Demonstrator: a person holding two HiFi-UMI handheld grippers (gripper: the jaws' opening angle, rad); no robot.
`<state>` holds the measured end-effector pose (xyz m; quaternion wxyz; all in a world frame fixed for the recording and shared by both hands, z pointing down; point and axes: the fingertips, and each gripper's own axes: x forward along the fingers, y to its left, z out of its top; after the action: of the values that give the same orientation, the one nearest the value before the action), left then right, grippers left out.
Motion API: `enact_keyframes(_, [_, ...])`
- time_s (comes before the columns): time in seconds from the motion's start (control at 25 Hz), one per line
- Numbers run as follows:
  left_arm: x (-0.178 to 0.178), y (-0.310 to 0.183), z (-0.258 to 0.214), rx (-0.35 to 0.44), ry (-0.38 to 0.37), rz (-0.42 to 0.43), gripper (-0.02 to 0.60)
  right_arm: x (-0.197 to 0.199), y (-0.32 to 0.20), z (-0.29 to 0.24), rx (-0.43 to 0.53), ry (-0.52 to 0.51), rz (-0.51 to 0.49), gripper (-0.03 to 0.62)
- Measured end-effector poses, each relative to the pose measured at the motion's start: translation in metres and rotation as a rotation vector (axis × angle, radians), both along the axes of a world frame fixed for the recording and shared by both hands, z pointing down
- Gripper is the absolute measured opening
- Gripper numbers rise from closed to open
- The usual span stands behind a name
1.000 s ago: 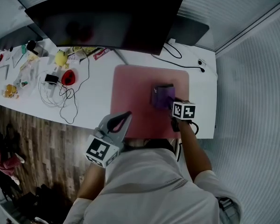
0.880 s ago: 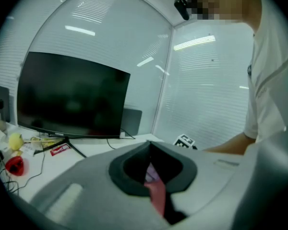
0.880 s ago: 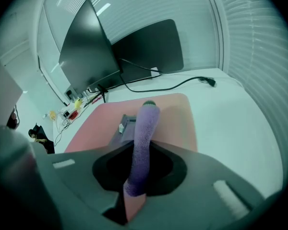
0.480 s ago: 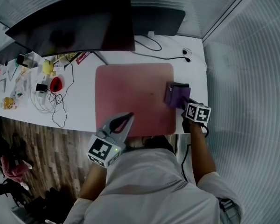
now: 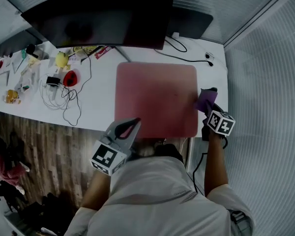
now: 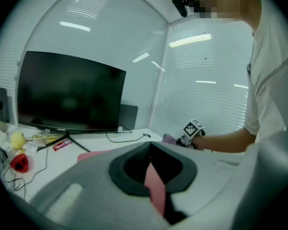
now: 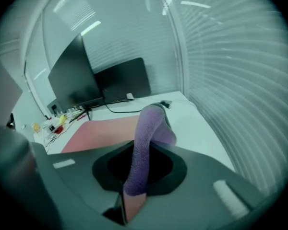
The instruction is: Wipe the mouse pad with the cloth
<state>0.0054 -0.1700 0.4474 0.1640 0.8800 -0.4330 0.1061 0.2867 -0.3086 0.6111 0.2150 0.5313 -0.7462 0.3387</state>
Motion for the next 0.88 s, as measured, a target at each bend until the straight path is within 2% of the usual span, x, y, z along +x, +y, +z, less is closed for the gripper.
enact_keyframes(0.08, [-0.033, 0.015, 0.002, -0.006, 0.003, -0.037, 0.002, -0.056, 0.006, -0.015, 0.052, -0.008, -0.085, 0.049])
enact_keyframes(0.2, [-0.083, 0.040, 0.001, -0.007, 0.006, -0.088, 0.002, -0.159, 0.025, -0.033, 0.084, -0.071, -0.239, 0.049])
enact_keyframes(0.28, [-0.117, 0.055, -0.002, 0.002, 0.004, -0.124, 0.002, -0.229, 0.041, -0.037, 0.081, -0.111, -0.340, 0.049])
enact_keyframes(0.44, [-0.184, 0.088, -0.006, 0.017, -0.006, -0.206, 0.002, -0.362, 0.088, -0.024, 0.056, -0.123, -0.552, 0.049])
enact_keyframes(0.56, [-0.223, 0.110, -0.007, 0.028, -0.002, -0.257, 0.002, -0.438, 0.125, -0.007, 0.006, -0.161, -0.660, 0.049])
enact_keyframes(0.64, [-0.239, 0.122, -0.007, 0.026, 0.010, -0.275, 0.002, -0.468, 0.142, 0.008, -0.017, -0.139, -0.708, 0.049])
enact_keyframes(0.72, [-0.250, 0.130, -0.001, 0.023, 0.014, -0.280, 0.002, -0.482, 0.149, 0.026, -0.035, -0.076, -0.731, 0.049])
enact_keyframes(0.88, [-0.258, 0.131, 0.009, 0.009, 0.026, -0.286, 0.002, -0.468, 0.143, 0.053, -0.082, 0.009, -0.690, 0.049])
